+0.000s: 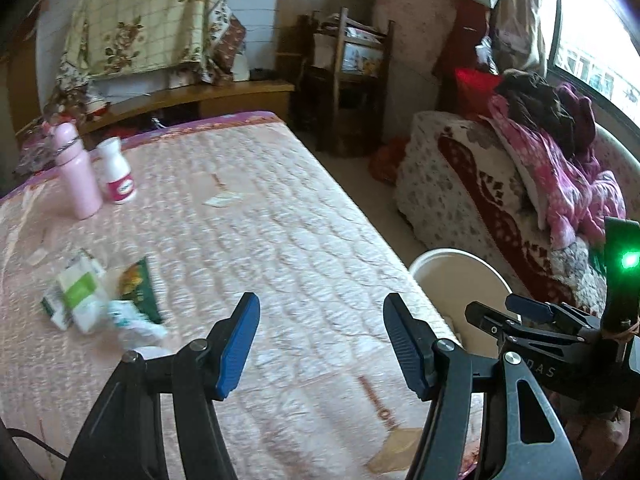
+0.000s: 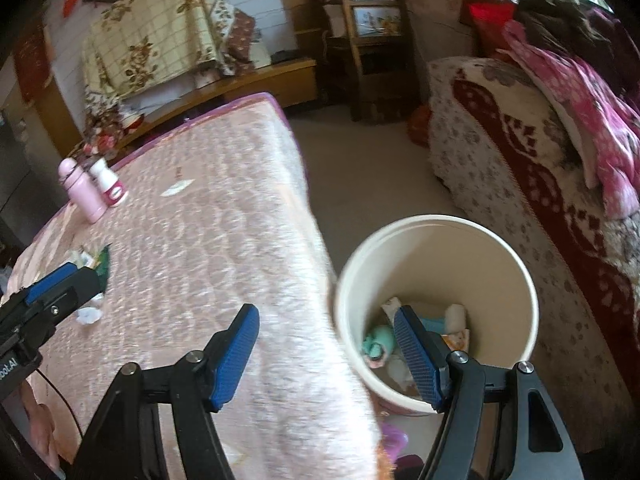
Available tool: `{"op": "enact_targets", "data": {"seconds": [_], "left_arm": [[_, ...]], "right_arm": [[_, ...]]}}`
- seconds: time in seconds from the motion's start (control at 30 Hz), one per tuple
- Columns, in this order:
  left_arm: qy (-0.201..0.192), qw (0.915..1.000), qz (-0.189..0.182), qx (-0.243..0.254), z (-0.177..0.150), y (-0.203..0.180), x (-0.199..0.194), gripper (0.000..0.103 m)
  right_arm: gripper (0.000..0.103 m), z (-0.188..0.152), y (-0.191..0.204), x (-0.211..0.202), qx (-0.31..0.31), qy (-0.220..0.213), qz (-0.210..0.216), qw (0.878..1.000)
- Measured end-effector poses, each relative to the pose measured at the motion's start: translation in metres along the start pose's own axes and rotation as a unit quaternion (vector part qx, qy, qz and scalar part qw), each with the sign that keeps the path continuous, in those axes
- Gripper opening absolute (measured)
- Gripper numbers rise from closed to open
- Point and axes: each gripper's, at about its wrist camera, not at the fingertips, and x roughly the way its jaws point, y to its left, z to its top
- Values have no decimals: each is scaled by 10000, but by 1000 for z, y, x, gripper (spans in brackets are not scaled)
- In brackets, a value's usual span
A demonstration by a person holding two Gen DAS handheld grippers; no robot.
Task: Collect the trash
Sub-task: 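Move both tools back to the bed above the remaining packs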
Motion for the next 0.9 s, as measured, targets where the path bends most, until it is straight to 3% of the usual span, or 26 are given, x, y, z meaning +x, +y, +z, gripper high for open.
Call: {"op": "enact_targets", "data": {"seconds": [0.6,0.9], "left_arm": [[-28,9959,698,-567,-19,106,-30,65],[318,9893,1101,-909,-43,200,-40,65]], "right_arm": [[73,4,114,13,-764,159,608,9951],[73,0,185,33,-1317,414,1169,9835]]}}
